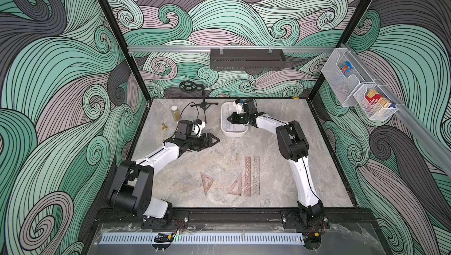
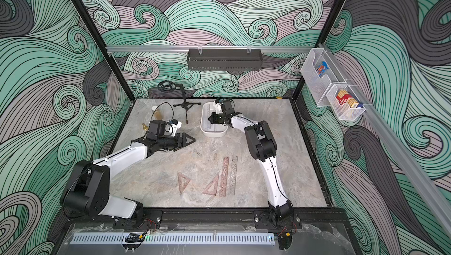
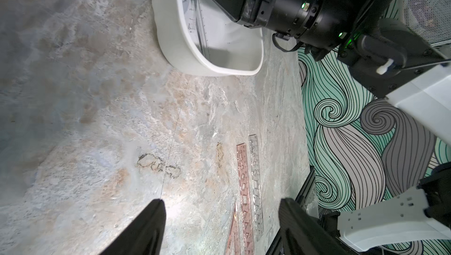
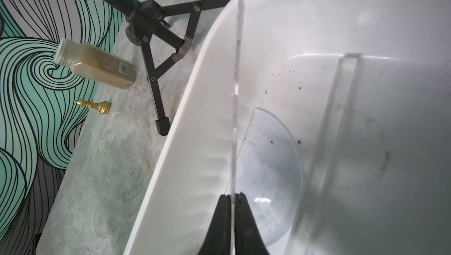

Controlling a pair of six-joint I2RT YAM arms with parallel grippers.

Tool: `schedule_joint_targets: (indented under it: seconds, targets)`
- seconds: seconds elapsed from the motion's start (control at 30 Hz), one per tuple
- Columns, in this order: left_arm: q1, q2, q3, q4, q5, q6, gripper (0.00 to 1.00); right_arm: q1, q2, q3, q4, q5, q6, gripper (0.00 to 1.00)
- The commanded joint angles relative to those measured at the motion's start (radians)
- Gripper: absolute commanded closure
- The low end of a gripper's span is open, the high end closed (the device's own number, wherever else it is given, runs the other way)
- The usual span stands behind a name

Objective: Put the scattered rulers into the storage box
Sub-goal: Place the ruler in the storage box.

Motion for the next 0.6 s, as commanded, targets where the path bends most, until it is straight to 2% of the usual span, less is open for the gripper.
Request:
schedule_joint_targets:
  seconds: [0.0, 0.17, 0.33, 0.47, 0.57]
  targets:
    - [0.007, 0.018, -0.012, -0.011, -0.004, 0.033, 0.24, 0.004, 0.018, 0.036, -0.043, 0.015, -0.02, 0.88]
    - [0.01, 0.035, -0.016, -0.005, -0.003, 0.037, 0.24, 0.004, 0.017, 0.053, -0.061, 0.035, -0.029, 0.73]
    - [0.012, 0.037, -0.024, -0.005, -0.004, 0.036, 0.24, 0.003, -0.014, 0.084, -0.094, 0.048, -0.047, 0.63]
    - [0.012, 0.03, -0.025, -0.01, -0.004, 0.037, 0.24, 0.008, -0.108, 0.087, -0.127, 0.063, -0.062, 0.53]
    - [0.006, 0.018, -0.031, -0.016, -0.004, 0.031, 0.24, 0.023, -0.245, -0.012, -0.125, 0.108, -0.078, 0.49]
